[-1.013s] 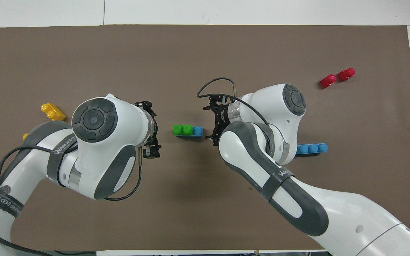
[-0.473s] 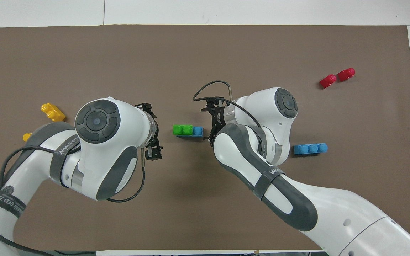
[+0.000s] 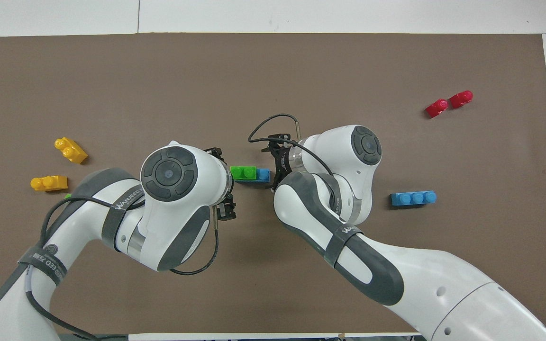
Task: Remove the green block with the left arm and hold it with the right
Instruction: 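Grasp the green half with the left gripper while the right gripper grasps blue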
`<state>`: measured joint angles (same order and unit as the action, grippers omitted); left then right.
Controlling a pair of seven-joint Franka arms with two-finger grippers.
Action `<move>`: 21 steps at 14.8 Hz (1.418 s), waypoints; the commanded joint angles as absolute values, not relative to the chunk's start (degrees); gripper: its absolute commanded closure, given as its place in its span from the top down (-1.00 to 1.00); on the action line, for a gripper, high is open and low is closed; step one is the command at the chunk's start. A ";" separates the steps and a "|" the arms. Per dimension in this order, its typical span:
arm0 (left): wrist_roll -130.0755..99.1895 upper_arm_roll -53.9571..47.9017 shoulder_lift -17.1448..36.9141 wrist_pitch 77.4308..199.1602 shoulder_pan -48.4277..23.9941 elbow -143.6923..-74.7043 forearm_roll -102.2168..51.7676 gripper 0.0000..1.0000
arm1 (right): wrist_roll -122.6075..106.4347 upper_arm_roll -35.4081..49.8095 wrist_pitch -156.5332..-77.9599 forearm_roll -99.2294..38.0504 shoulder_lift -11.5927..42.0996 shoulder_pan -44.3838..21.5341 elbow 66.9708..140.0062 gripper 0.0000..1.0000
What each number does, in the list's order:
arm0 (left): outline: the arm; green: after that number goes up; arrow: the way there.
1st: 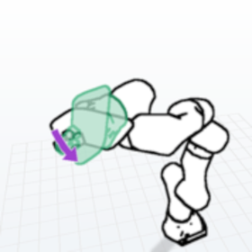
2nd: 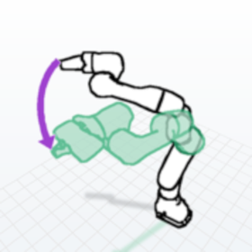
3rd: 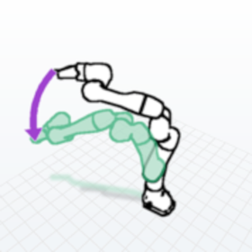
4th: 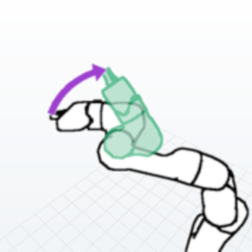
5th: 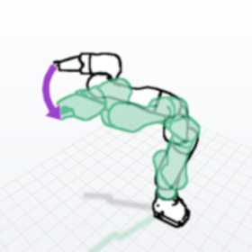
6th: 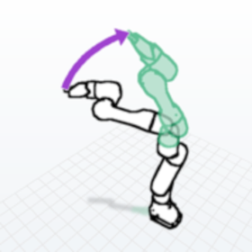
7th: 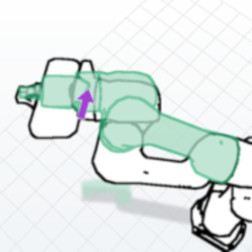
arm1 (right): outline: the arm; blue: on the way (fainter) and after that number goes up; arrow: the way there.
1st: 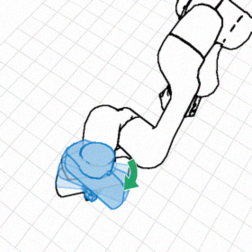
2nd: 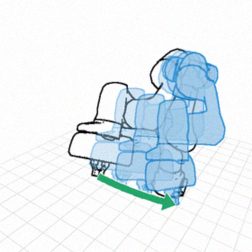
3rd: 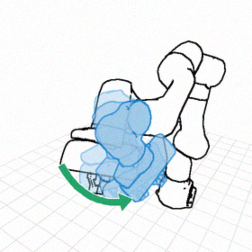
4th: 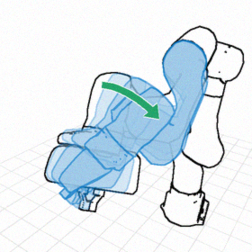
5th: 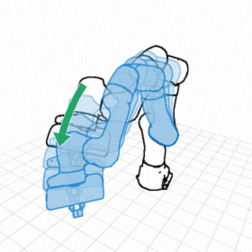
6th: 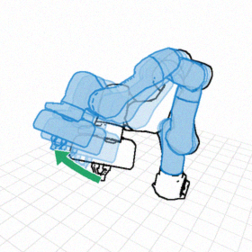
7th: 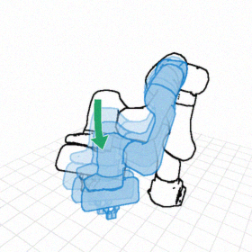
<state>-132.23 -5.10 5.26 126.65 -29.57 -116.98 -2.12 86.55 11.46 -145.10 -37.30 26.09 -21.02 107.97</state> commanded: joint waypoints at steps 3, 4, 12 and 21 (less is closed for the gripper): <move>-134.39 -4.31 6.33 131.22 -30.85 -118.56 -2.99 1.00 | 83.67 11.51 -147.13 -38.85 27.60 -21.80 107.49 1.00; -134.30 -4.31 6.59 131.74 -30.85 -118.74 -2.99 1.00 | 83.67 11.51 -147.13 -38.85 27.60 -21.80 107.49 1.00; -134.38 -4.31 9.48 135.61 -30.94 -118.92 -3.43 1.00 | 83.85 11.51 -149.06 -39.63 27.60 -21.80 108.19 0.30; -135.61 -4.31 12.57 137.11 -32.17 -117.07 -3.43 1.00 | 82.18 11.51 -149.68 -40.69 27.51 -22.50 108.19 -1.00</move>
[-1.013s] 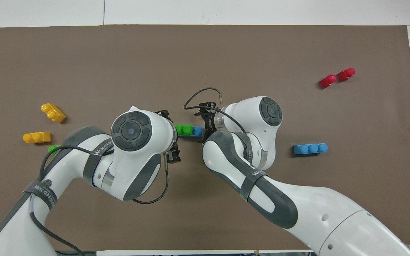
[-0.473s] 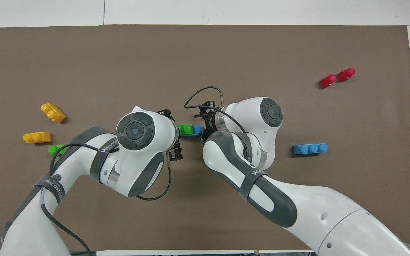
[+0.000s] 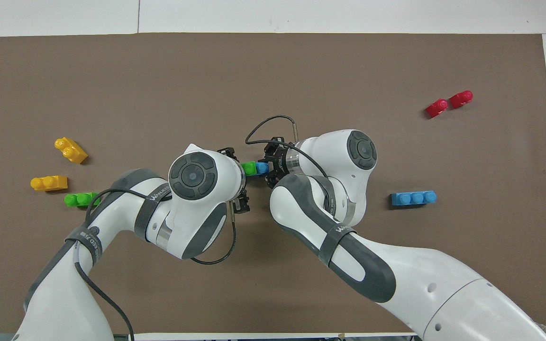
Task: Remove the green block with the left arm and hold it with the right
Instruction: 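Grasp the green half with the left gripper while the right gripper grasps blue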
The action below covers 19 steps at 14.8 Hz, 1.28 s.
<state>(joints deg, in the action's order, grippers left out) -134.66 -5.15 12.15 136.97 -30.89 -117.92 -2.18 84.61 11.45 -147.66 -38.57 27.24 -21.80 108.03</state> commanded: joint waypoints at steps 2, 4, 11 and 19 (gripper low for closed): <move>-135.70 -4.31 12.57 137.46 -32.17 -117.16 -3.43 1.00 | 82.53 11.51 -150.29 -41.04 27.60 -22.41 108.28 -1.00; -135.70 -4.31 12.57 137.55 -32.17 -117.07 -3.43 1.00 | 82.70 11.51 -150.47 -43.15 27.60 -22.41 108.54 -1.00; -135.70 -4.22 12.48 136.93 -33.31 -117.16 -3.43 0.69 | 82.62 11.51 -152.14 -43.33 27.51 -22.59 109.25 -1.00; -135.35 -3.87 12.92 137.99 -32.17 -115.94 -0.89 -1.00 | 82.62 11.51 -152.14 -43.24 27.51 -22.59 109.16 -1.00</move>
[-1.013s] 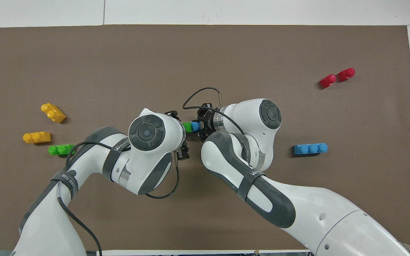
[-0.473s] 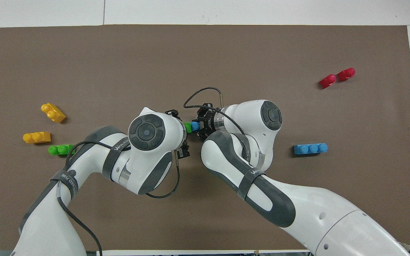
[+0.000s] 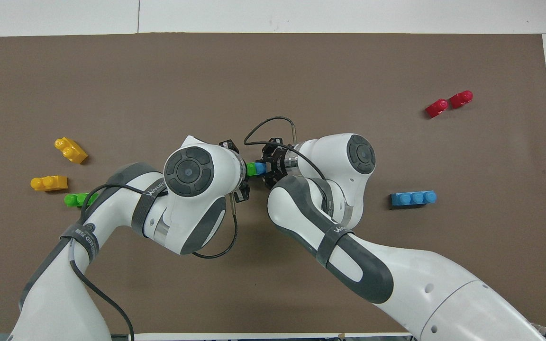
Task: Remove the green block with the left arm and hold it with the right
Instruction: 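Grasp the green half with the left gripper while the right gripper grasps blue, then pull the green brick away with the left gripper while the right gripper holds blue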
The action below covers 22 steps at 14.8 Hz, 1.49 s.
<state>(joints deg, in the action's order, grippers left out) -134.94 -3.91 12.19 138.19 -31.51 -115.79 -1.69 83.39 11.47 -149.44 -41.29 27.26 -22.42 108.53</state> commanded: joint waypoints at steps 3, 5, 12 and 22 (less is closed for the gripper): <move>-135.26 -3.78 14.15 136.50 -30.15 -112.42 0.26 -1.00 | 82.62 11.51 -152.23 -43.33 27.51 -23.29 109.25 -1.00; -134.91 -3.78 13.72 135.01 -29.36 -111.62 0.35 -1.00 | 82.62 11.51 -152.40 -43.33 27.51 -23.20 109.25 -1.00; -132.54 -3.96 10.20 127.80 -25.93 -109.42 -0.09 -1.00 | 82.53 11.43 -152.49 -43.33 27.51 -23.20 109.42 -1.00; -109.99 -3.69 6.07 119.53 -16.98 -110.56 -0.18 -1.00 | 80.33 10.99 -132.94 -39.92 26.55 -13.03 101.45 -1.00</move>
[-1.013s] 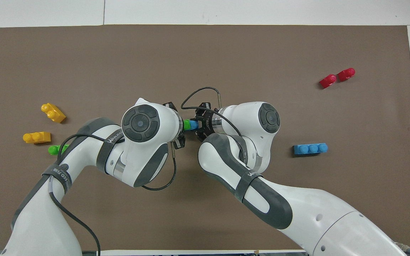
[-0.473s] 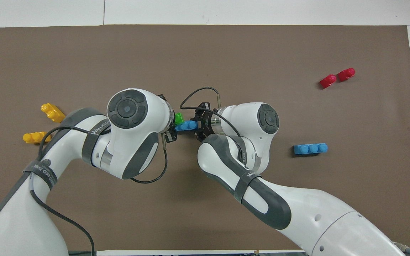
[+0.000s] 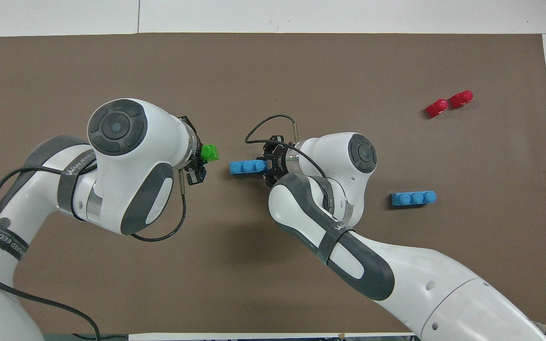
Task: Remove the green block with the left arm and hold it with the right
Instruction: 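Pull the green brick away with the left gripper while the right gripper holds blue, then carry the green brick toward the yellow bricks while the right gripper carries blue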
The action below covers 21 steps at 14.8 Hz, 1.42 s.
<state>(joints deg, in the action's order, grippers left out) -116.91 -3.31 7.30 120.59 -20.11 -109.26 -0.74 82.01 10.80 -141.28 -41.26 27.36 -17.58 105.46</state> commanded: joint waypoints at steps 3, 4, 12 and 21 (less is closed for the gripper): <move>-96.21 -3.69 4.40 121.46 -11.44 -114.68 -0.26 -1.00 | 78.85 11.25 -121.06 -33.50 26.45 -5.91 94.50 -1.00; -91.02 -3.69 4.22 122.16 -9.69 -116.18 -0.26 -1.00 | 76.66 11.25 -118.07 -33.14 26.63 -3.97 93.00 -1.00; -65.85 -3.60 7.29 129.89 -0.27 -119.26 -0.26 -1.00 | 56.98 11.16 -109.95 -26.99 27.07 10.88 93.07 -1.00; -60.47 -3.52 12.56 135.53 0.26 -119.36 -0.26 -1.00 | 47.11 11.16 -110.65 -24.43 27.51 18.80 97.02 -1.00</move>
<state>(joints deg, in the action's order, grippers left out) -61.69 -3.21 12.13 133.73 -0.35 -118.80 -0.72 48.71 10.26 -110.27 -25.48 28.47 17.04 94.84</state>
